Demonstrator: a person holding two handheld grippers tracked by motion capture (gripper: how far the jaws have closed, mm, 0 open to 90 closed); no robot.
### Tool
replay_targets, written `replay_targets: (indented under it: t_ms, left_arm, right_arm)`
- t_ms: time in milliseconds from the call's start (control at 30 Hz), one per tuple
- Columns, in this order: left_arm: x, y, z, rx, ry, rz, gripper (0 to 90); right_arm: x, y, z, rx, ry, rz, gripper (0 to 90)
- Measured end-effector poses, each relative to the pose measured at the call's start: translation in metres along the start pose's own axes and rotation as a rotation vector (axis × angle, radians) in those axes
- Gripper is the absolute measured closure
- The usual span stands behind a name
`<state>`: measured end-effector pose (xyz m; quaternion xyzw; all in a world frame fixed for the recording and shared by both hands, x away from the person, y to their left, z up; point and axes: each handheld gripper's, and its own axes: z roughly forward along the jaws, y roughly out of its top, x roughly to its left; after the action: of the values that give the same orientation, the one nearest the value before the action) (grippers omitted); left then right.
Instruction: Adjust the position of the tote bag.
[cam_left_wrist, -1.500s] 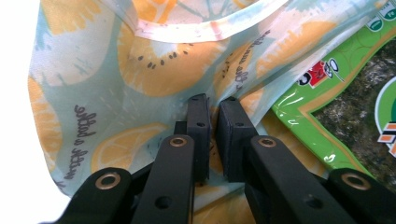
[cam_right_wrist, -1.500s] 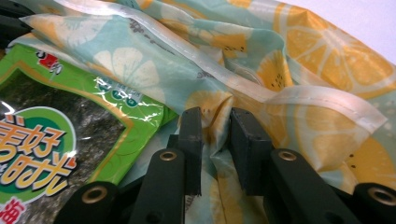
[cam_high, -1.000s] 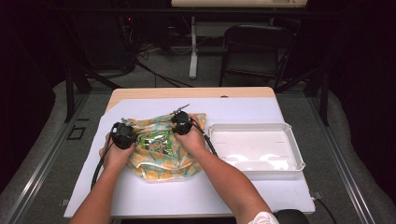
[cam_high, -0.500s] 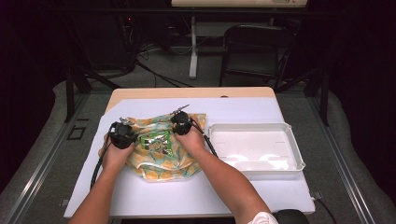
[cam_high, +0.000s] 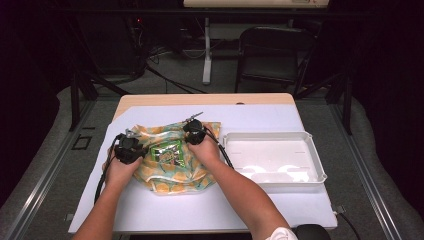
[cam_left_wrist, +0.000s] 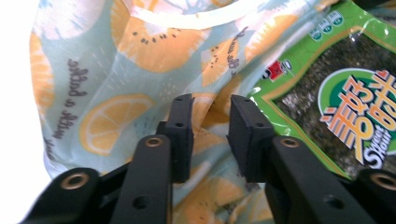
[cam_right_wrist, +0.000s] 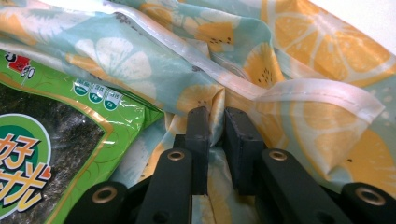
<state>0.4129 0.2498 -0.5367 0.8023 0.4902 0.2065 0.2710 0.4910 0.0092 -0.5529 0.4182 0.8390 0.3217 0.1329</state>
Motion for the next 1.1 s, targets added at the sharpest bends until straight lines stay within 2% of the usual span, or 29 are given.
replay_targets:
  t_ms: [67, 167, 267, 367, 433, 567, 767, 1000, 1100]
  left_arm:
    - [-0.002, 0.0, -0.002, -0.015, -0.001, -0.001, 65.3]
    - [-0.004, 0.001, -0.003, -0.005, 0.01, 0.011, 63.7]
    - [-0.005, 0.0, 0.001, 0.008, 0.043, 0.017, 64.6]
    - [-0.006, 0.001, 0.005, 0.017, 0.036, 0.025, 63.9]
    - [-0.007, 0.001, 0.008, 0.017, 0.054, 0.025, 63.9]
    - [-0.007, 0.002, 0.014, 0.013, 0.079, 0.017, 67.8]
    - [-0.009, 0.002, 0.023, 0.014, 0.117, 0.043, 81.6]
    - [-0.005, 0.003, 0.028, -0.002, 0.135, 0.026, 88.5]
    - [-0.002, 0.003, 0.029, -0.005, 0.157, 0.0, 89.5]
  right_arm:
    - [0.0, 0.0, 0.0, -0.003, 0.005, 0.0, 79.9]
    - [0.0, 0.0, 0.0, -0.003, 0.003, 0.0, 79.9]
    - [0.0, 0.0, 0.0, 0.0, 0.001, -0.002, 79.9]
    - [0.0, 0.0, 0.0, 0.0, 0.002, -0.001, 79.9]
    - [0.0, 0.0, 0.0, -0.001, 0.001, -0.002, 79.9]
    - [-0.001, 0.0, 0.0, 0.006, 0.001, -0.005, 79.7]
    - [0.0, -0.001, 0.0, -0.004, 0.001, 0.004, 79.6]
    - [0.001, -0.001, 0.0, -0.002, -0.001, 0.004, 79.8]
    - [0.001, -0.001, 0.0, -0.002, -0.001, 0.005, 79.9]
